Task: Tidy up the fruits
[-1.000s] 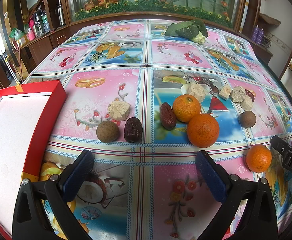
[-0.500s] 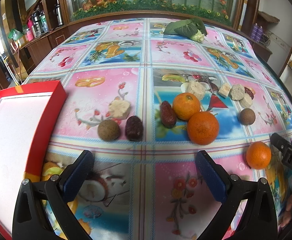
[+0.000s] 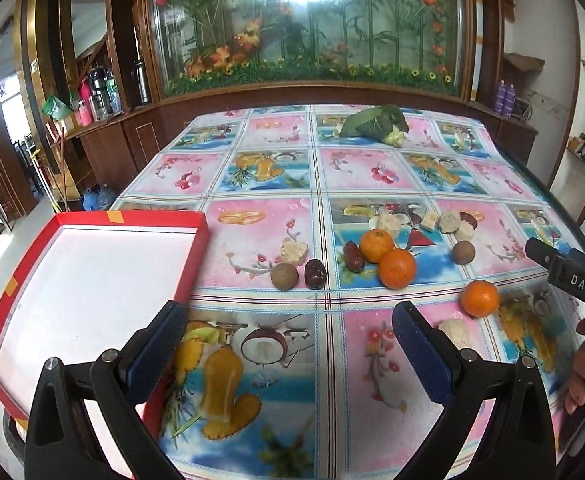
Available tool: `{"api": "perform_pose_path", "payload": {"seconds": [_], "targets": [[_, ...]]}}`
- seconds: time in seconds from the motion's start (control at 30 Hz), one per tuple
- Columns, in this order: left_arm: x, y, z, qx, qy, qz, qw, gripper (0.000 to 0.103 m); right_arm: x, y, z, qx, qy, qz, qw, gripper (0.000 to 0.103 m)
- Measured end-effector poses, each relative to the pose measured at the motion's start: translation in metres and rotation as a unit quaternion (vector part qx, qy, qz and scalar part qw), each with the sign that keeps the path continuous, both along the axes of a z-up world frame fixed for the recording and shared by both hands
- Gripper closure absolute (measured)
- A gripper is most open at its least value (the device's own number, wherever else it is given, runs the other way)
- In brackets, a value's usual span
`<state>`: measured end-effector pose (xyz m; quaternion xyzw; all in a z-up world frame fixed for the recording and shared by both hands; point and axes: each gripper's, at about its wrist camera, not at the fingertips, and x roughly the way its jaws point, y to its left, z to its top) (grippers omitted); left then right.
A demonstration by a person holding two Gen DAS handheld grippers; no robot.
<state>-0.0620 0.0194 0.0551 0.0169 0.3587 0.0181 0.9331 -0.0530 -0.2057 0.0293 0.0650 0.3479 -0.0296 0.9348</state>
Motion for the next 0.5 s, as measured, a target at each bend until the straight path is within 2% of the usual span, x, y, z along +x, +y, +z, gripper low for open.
{"api": "perform_pose_path", "payload": {"seconds": [0.27, 0.5], "targets": [[-0.009, 0.001, 0.006, 0.0, -0.009, 0.0, 1.0, 0.001, -0.006, -0.006, 0.006, 0.013, -0.025, -0.003, 1.0, 0.0], [-0.008, 0.003, 0.002, 0.0, 0.001, -0.001, 1.0, 0.001, -0.011, -0.012, 0.01, 0.018, -0.037, -0.012, 0.999, 0.0]]}}
